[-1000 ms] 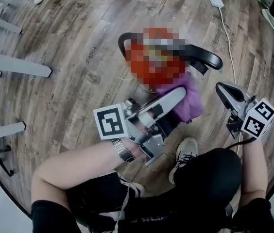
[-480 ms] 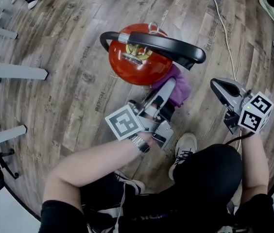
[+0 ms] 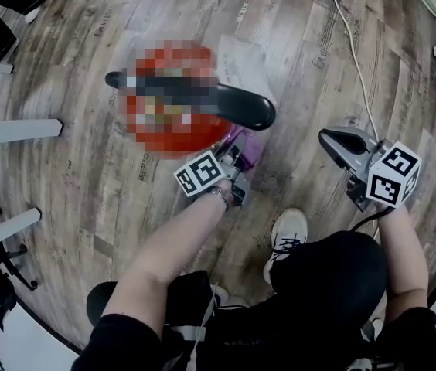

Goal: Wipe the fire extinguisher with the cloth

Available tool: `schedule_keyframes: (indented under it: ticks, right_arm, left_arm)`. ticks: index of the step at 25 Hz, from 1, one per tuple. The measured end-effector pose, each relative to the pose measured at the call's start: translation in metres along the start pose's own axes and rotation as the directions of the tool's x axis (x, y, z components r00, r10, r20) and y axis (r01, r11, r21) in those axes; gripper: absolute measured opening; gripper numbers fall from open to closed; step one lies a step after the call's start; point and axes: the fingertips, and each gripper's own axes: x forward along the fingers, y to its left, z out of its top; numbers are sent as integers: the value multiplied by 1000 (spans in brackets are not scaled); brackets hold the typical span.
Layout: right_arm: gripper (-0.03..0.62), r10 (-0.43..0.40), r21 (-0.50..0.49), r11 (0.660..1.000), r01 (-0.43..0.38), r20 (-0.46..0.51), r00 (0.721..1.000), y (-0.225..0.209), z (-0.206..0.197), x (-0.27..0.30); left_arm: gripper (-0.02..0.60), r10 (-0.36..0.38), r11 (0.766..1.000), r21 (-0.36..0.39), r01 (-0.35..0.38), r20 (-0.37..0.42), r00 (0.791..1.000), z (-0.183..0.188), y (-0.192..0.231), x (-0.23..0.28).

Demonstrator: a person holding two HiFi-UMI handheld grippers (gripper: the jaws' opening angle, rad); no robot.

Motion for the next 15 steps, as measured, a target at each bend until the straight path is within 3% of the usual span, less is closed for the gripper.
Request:
schedule_keyframes:
  ticks: [4, 7, 11, 15]
  right_arm:
    - [5, 9, 16, 1000, -9, -11, 1000, -5, -8, 3]
    - [5, 16, 21, 1000, -16, -4, 1000, -4, -7, 5]
    - [5, 26, 24, 999, -26, 15, 1000, 2, 3, 9]
    - [5, 48, 21, 999, -49, 48, 998, 20, 19, 17]
  left_arm:
    - [75, 29, 998, -55, -27, 44, 999, -3, 7, 6]
    - [74, 14, 996, -85, -11, 31, 999, -4, 0, 2]
    - [74, -96, 991, -95, 91, -46, 994, -7, -37, -7]
    - [74, -225, 974, -46, 221, -173, 959, -18, -102, -35]
